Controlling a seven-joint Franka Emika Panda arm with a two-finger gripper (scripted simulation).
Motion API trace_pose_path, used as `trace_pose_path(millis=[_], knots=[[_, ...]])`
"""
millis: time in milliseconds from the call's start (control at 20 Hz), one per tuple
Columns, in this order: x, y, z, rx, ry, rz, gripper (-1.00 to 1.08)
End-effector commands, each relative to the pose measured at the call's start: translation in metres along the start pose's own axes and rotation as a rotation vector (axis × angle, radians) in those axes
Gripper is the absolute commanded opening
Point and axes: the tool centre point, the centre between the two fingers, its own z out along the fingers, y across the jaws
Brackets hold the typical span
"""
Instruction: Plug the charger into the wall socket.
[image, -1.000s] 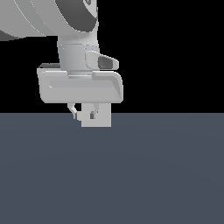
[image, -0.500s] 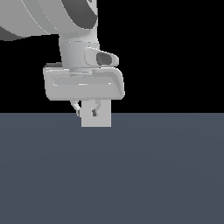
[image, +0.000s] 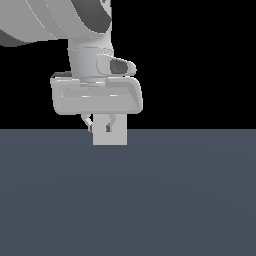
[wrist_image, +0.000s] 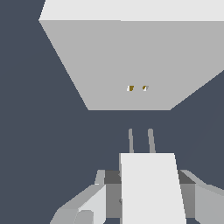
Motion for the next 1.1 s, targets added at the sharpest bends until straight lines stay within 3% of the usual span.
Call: trace_pose_path(millis=[0, 700, 1050], knots=[[0.002, 0.000, 0.000, 0.000, 0.000, 0.000, -1.00], [0.041, 0.001, 0.015, -0.001, -0.001, 0.002, -1.00], [0.047, 0.001, 0.017, -0.001, -0.001, 0.004, -1.00]])
